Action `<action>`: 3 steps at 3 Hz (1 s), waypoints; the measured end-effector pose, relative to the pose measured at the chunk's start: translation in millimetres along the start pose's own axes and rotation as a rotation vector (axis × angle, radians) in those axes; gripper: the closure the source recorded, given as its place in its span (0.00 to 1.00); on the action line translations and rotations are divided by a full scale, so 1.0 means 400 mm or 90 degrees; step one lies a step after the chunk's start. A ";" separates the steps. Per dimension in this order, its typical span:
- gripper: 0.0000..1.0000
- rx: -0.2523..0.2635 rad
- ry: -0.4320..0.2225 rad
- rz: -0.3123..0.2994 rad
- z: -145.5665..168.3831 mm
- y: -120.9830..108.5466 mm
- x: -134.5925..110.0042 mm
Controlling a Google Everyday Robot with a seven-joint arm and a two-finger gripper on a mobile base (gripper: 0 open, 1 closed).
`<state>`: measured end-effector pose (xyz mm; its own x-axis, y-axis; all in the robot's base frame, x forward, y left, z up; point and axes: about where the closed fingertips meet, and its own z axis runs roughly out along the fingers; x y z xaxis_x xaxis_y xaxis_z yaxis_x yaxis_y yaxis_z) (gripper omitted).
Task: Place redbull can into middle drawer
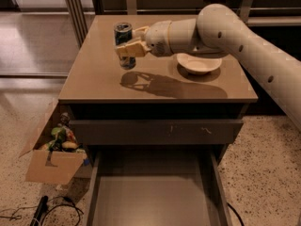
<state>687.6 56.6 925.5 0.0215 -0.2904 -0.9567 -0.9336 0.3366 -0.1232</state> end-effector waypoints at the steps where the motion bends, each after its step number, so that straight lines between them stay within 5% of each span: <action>1: 1.00 0.004 -0.014 -0.019 -0.086 0.015 -0.064; 2: 1.00 0.015 -0.030 -0.023 -0.190 0.061 -0.108; 3: 1.00 0.040 -0.031 -0.011 -0.366 0.179 -0.096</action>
Offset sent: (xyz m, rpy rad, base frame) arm -0.1072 -0.1214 0.0781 0.0581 -0.0514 -0.0741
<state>567.5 -39.3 992.3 0.0563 -0.2535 -0.9657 -0.9087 0.3878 -0.1547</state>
